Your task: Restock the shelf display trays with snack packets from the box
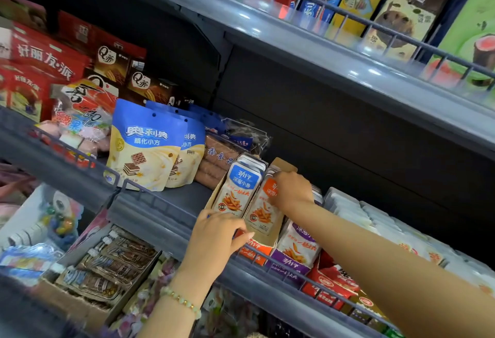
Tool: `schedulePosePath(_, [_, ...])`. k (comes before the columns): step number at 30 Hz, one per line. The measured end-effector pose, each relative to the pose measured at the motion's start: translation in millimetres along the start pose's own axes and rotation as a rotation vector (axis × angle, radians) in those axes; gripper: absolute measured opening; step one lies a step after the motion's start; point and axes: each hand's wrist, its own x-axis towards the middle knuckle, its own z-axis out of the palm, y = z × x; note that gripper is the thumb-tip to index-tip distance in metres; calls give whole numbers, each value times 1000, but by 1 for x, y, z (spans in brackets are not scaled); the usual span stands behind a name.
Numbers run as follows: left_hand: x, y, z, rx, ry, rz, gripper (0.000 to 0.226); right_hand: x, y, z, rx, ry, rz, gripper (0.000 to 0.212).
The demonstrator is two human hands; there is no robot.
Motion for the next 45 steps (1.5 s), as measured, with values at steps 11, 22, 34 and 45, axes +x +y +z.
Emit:
schedulePosePath(11, [2,-13,-1,-95,98,5,45,-2,-14,-34,433,51,-91,53])
schedulePosePath(22, [6,-26,13,-22,33,-64,45,13,-53,4,272,50,-203,78])
schedulePosePath(34, [1,-17,5,-27,144,-66,55,2,-38,-4,457,-6,-330,72])
schedulePosePath(45, [-87,-9,7,-163,270,-331,57,-237,74,-159,1143,630,-486,45])
